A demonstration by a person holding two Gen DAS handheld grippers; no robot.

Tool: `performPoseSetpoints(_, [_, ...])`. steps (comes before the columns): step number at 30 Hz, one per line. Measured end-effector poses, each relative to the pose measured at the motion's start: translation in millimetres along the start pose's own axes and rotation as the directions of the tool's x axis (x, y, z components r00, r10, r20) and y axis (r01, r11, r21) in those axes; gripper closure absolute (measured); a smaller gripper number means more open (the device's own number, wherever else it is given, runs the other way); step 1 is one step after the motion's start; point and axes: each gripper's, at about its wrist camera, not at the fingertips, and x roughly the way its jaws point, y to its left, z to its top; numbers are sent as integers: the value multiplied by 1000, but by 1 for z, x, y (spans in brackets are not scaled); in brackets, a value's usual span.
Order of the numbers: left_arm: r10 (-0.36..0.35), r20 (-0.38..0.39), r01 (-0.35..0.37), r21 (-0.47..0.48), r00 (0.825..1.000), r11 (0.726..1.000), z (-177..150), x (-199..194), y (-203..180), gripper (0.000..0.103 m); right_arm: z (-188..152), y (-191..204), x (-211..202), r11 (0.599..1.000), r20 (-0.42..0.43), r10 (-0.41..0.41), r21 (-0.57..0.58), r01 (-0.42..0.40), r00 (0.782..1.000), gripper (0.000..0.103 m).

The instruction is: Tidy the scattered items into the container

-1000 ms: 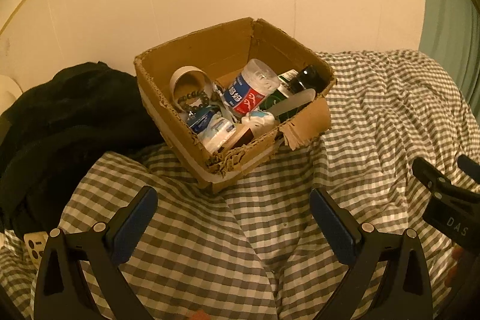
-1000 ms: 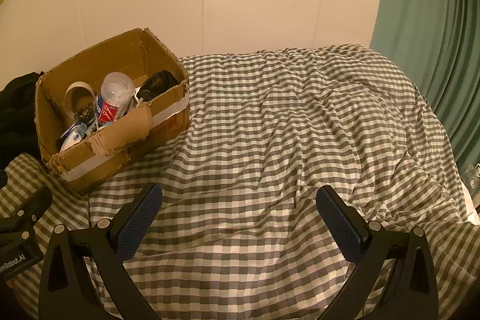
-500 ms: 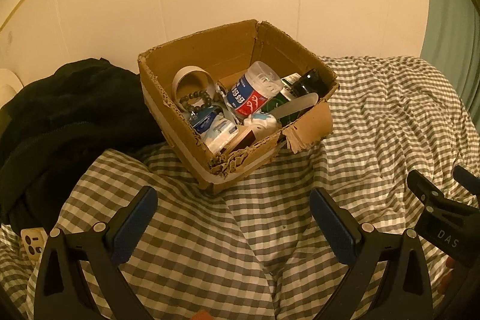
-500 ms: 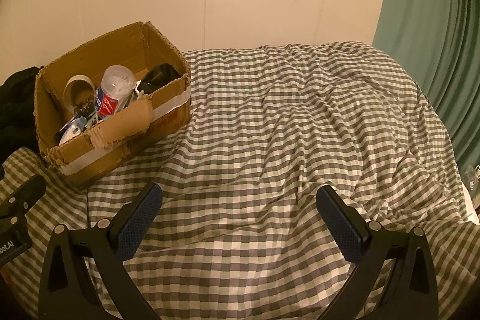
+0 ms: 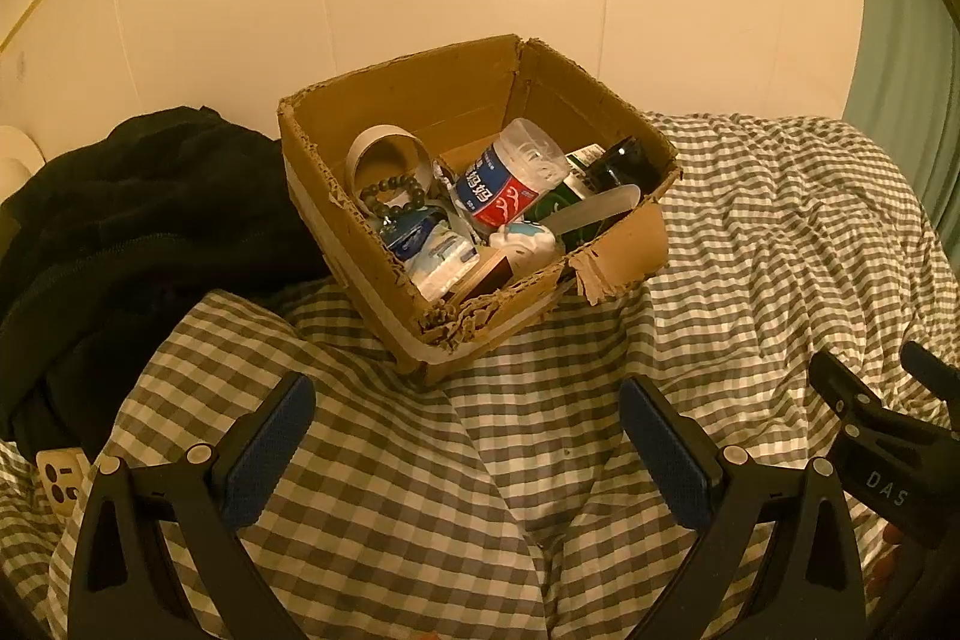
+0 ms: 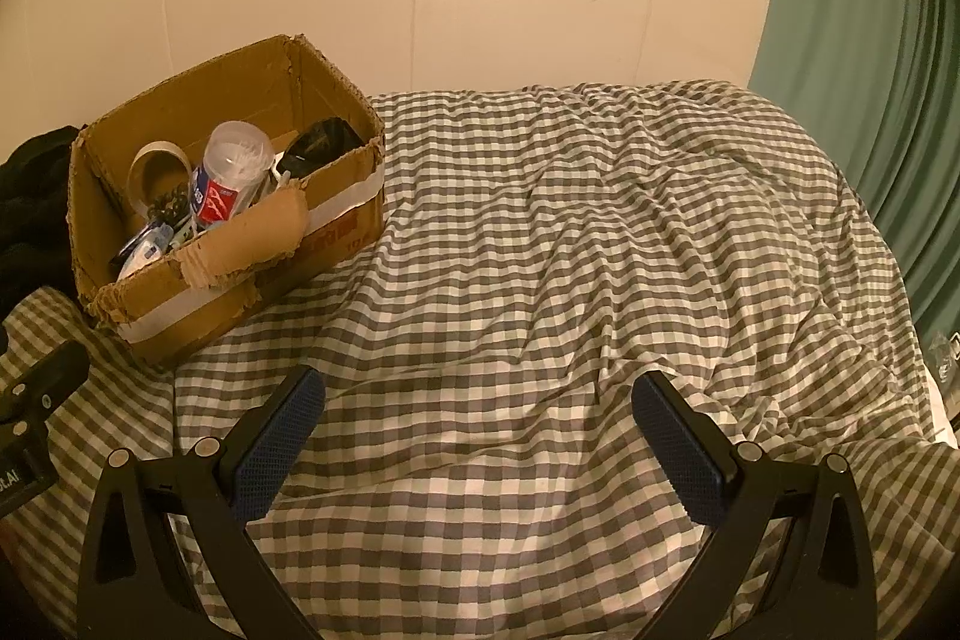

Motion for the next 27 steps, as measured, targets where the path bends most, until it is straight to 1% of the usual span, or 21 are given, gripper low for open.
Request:
performPoseSetpoints(13, [13,-2,-13,4,1000,1000,-2,0,0,0,-2,1,1,1000,-1,5,-9,-5,1000,0])
performPoseSetpoints(16, [-21,-11,20,-21,1000,1000,-1,0,2,0,-2,1,1,1000,-5,6,-9,-6,1000,0])
performPoseSetpoints(18, [-26,-12,25,-32,1000,999,0,0,3,0,-2,1,2,1000,-6,8,-10,-8,1000,0])
performPoseSetpoints(21, [-14,5,14,-11,1000,1000,-1,-1,1,0,-2,2,4,1000,-6,9,-11,-9,1000,0])
performPoseSetpoints(23, [-38,40,38,12,998,999,-4,-5,0,0,-2,3,7,1000,-12,14,-14,-14,1000,0])
performPoseSetpoints(26, [-2,24,1,33,1000,999,-3,0,-4,0,-4,5,11,1000,-20,21,-20,-21,1000,0])
performPoseSetpoints(27, [-4,26,4,29,1000,1000,-3,0,-5,0,-4,5,13,1000,-25,23,-20,-23,999,0])
